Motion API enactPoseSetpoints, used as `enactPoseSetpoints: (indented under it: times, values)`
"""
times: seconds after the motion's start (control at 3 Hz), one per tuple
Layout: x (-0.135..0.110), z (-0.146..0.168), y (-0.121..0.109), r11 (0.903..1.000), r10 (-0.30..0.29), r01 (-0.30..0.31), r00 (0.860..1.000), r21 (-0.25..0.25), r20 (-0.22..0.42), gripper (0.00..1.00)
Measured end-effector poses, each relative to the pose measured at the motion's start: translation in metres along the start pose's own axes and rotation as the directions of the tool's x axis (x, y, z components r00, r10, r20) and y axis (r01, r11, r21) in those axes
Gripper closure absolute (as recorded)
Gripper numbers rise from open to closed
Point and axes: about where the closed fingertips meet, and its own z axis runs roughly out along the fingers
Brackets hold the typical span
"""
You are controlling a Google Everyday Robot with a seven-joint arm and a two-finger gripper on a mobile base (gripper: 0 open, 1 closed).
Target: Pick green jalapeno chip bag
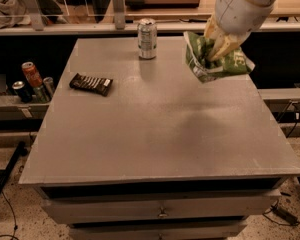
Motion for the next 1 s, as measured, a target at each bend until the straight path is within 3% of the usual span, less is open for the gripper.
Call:
enactPoseSetpoints:
  times: [0.33, 0.67, 1.0]
  values:
    - [0.009, -0.033, -0.018, 0.9983, 0.006, -0.003, 0.999, 0.058, -0.04, 1.0]
    - [0.013, -0.05, -0.028, 0.9963, 0.009, -0.004, 0.998, 0.086, -0.062, 1.0]
    - [0.016, -0.057, -0.03, 0.9967, 0.006, -0.001, 0.998, 0.081, -0.068, 1.0]
